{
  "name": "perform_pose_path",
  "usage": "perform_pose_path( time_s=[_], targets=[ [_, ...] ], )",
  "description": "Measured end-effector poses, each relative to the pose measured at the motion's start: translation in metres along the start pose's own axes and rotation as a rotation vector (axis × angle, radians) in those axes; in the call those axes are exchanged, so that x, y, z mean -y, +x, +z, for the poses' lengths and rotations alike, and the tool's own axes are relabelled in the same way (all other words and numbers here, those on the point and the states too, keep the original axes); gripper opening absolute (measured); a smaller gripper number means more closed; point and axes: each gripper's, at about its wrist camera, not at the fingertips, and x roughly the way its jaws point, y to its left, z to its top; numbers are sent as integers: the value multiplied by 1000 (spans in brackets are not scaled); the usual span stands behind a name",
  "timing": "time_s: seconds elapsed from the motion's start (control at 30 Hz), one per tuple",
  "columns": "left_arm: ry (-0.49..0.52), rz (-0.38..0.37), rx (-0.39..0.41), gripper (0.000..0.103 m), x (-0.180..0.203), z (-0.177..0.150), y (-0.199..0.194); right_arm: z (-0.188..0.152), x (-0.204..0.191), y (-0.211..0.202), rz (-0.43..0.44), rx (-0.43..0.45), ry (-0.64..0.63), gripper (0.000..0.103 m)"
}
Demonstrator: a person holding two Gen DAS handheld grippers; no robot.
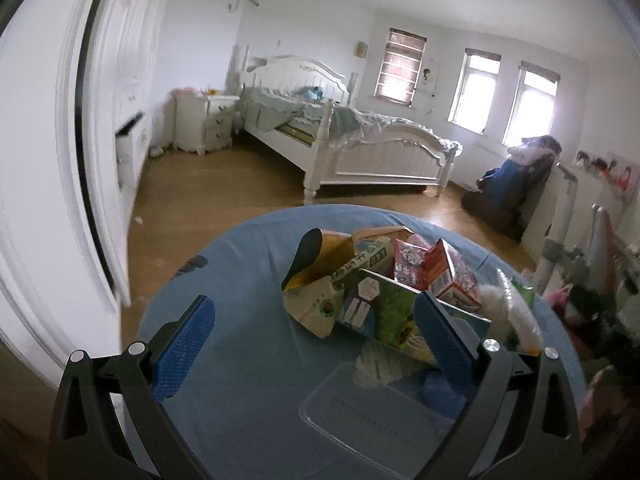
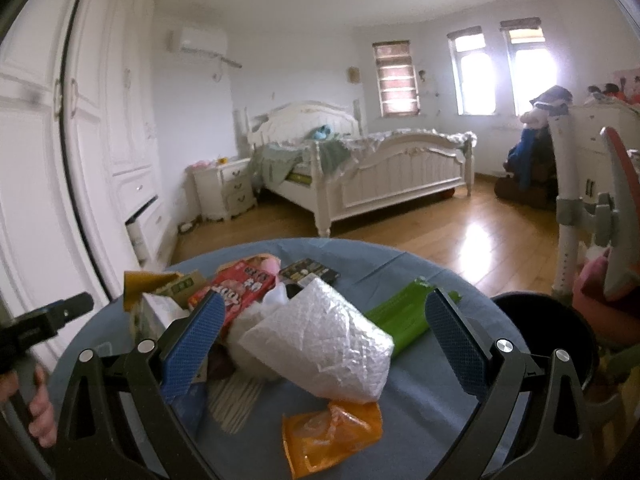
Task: Collect trash
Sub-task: 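Grasp the gold wrapper strip with the left tool while the right tool grasps the white milk carton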
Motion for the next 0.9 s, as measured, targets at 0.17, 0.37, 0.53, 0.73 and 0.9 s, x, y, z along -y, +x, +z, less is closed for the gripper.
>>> perform_pose_path(
  time_s=[0.17, 0.37, 0.53, 0.73, 0.9],
  targets=[
    [13, -82, -61, 98, -22, 13, 8, 18, -15, 14, 192, -84, -113, 99],
    [157, -172, -121, 97, -28, 56, 40, 50, -75, 47, 473, -329, -450, 94],
    [228, -251, -244, 67, -17, 62, 85, 36, -119, 76, 488, -373, -675, 84],
    [221, -324, -358, 38, -13, 41, 120, -5, -168, 127, 437, -457, -834, 72],
    [230, -325, -397, 12, -12, 23, 123, -19, -184, 149, 448, -508, -793, 57]
  ],
)
